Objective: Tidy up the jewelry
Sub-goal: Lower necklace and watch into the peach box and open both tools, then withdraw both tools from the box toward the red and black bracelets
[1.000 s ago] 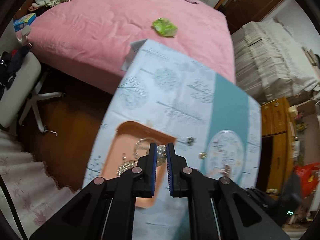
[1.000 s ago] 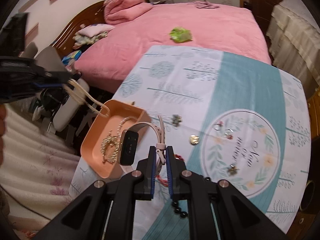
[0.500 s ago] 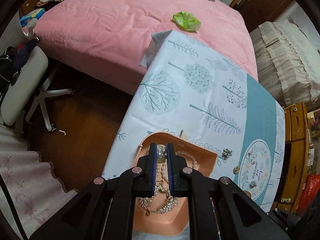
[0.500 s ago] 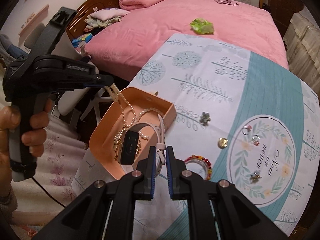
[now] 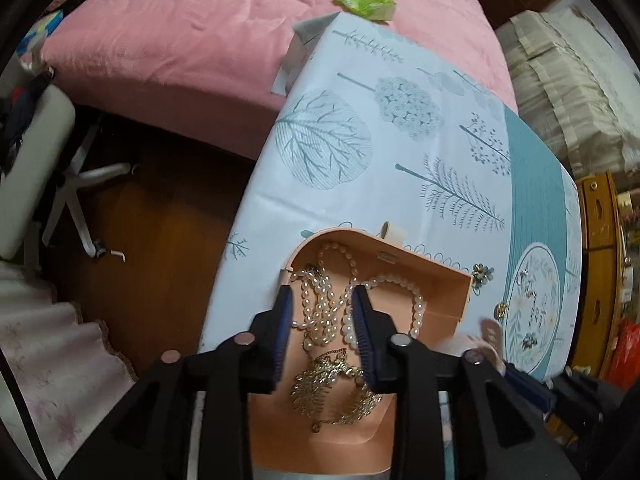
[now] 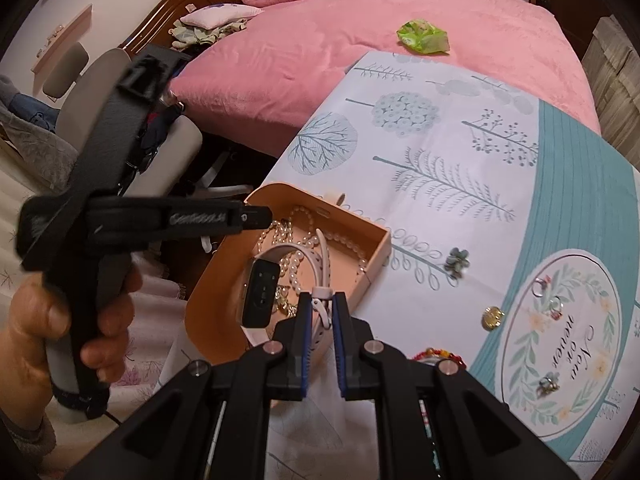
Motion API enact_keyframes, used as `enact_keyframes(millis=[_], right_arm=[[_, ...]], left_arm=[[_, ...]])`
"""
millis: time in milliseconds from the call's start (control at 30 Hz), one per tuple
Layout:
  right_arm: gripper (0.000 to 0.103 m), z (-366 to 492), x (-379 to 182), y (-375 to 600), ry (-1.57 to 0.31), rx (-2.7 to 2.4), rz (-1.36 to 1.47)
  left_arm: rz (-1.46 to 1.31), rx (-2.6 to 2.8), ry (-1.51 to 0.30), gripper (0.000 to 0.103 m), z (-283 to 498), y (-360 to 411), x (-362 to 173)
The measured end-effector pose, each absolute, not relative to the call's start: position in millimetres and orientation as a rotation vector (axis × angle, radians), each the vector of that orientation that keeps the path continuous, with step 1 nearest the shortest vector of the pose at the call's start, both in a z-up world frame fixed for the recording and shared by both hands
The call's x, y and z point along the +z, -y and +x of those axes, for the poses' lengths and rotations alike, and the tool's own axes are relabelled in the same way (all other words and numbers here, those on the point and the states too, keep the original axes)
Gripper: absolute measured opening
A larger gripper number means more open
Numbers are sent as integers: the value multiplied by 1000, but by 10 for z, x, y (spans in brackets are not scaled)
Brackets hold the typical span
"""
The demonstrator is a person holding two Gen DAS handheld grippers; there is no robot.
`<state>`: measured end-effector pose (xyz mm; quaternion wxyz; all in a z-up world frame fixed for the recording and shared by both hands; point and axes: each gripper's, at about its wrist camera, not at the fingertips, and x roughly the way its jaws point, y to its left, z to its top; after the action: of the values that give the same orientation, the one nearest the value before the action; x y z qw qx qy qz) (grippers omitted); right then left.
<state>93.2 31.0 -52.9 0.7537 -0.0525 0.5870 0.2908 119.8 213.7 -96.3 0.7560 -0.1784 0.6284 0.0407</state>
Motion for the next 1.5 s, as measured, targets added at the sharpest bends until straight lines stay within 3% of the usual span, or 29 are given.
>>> enact_keyframes(millis=[67,100,767,833,900,1500], right_arm=[[10,959,-572,-356,-1290,636,-114],[10,972,-594,-381,-1294,636,-115],[16,1227,-940,-691,-1293,565,-211],[21,1224,-913,-661,-1289,572,-202],[36,1204,-878,-620,-1285,576,-194],[36,636,-513,461,-1263,470,-119]], left_arm=[[-343,109,-1329,61,1148,-2150,-849],[-330,112,-1310,62,1127,-2161,-799],[-264,209,-1230,66,745,-2394,-596],[-264,205,-1232,66,735,-2366,-597],[-261,202,-1233,67,734,-2322,-594],[-87,36,-1224,74,624,-1148,-420]])
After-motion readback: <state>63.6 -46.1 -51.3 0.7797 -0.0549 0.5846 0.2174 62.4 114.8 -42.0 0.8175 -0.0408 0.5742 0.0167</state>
